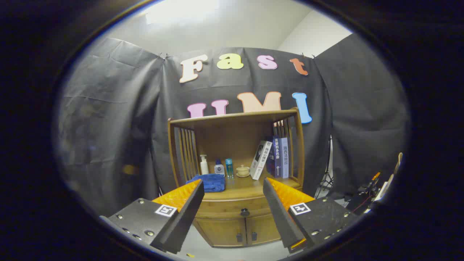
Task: Pull open the drawer, take out the items inside it, and place them on the countertop above the cabinet.
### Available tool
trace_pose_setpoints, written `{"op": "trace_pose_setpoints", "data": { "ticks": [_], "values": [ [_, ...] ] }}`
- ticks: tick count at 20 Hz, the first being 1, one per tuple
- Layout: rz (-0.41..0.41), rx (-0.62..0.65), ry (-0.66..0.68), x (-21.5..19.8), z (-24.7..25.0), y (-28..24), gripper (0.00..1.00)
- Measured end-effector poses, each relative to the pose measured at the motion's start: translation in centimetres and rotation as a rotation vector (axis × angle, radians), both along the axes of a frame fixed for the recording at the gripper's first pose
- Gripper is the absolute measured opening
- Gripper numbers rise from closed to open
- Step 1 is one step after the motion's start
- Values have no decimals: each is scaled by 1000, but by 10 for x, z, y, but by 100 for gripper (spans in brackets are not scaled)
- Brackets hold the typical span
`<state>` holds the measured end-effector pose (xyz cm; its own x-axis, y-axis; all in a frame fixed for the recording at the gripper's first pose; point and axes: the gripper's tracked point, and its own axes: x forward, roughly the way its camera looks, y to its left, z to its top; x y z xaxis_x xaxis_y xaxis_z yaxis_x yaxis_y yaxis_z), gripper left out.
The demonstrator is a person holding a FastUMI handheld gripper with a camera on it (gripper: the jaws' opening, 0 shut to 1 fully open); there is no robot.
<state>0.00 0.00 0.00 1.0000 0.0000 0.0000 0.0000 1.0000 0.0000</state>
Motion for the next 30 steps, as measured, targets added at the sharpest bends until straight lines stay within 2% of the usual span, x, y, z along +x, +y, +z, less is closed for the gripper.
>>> {"op": "trace_pose_setpoints", "data": {
  "ticks": [17,25,30],
  "values": [
    [-20,-15,49,25,-50,-11,98],
    [-12,32,94,75,-99,-30,98],
    [-46,38,157,124,-144,-51,98]
  ]
}}
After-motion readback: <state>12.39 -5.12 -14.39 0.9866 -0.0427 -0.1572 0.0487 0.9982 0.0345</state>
